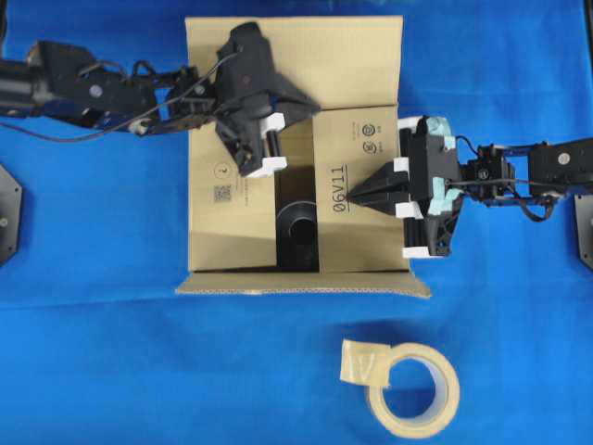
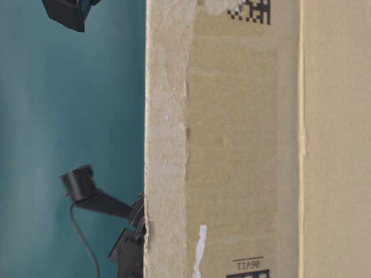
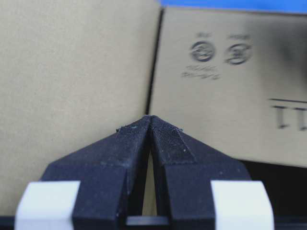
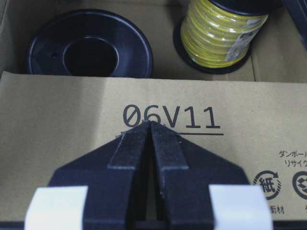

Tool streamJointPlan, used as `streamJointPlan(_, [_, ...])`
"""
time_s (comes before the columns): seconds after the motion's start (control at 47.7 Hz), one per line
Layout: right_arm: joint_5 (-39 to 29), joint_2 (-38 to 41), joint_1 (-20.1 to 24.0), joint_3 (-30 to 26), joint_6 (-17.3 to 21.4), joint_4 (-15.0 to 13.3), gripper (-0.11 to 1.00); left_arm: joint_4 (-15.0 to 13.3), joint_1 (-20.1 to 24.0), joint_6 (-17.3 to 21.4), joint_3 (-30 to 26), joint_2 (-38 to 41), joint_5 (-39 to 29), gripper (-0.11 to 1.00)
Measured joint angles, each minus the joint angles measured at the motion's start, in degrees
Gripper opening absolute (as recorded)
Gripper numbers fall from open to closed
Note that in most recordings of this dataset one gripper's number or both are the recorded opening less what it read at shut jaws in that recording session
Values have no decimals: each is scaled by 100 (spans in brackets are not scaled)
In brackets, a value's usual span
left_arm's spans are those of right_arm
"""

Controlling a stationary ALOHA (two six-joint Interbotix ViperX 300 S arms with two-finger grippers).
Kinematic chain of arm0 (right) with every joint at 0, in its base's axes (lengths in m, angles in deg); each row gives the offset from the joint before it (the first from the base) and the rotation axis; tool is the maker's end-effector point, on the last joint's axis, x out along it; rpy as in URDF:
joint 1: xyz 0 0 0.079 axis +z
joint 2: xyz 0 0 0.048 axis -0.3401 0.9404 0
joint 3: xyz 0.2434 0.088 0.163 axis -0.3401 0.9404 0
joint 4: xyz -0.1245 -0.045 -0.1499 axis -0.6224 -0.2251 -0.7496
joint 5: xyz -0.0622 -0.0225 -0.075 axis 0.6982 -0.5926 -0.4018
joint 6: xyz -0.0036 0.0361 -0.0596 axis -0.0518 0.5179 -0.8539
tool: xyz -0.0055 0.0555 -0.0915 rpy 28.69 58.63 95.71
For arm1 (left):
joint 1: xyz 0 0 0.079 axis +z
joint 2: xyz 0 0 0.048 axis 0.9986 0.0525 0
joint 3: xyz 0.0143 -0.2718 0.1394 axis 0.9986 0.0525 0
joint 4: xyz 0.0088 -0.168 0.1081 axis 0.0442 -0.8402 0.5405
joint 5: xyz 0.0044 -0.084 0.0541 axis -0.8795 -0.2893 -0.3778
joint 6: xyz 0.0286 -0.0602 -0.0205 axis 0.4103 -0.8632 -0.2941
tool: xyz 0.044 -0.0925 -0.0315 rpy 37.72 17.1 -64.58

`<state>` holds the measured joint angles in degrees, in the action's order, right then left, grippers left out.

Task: Close the cardboard box.

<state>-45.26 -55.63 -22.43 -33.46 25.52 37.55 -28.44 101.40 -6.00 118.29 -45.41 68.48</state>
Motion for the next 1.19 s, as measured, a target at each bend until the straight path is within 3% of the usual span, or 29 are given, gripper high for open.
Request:
streamJointPlan(0.503, [0, -9, -9, 0, 26, 0, 0, 0, -26, 18, -114, 193, 18, 0])
streamJointPlan(0.733, [-88, -483, 79, -9, 35, 0, 0, 0, -35, 0, -105, 193, 9, 0])
streamJointPlan(0.943, [-229, -1222, 378, -9, 44, 0, 0, 9, -35, 0, -105, 193, 26, 0])
streamJointPlan(1.194, [-123, -2109, 1134, 193, 44, 0, 0, 9, -44, -18, -105, 193, 114, 0])
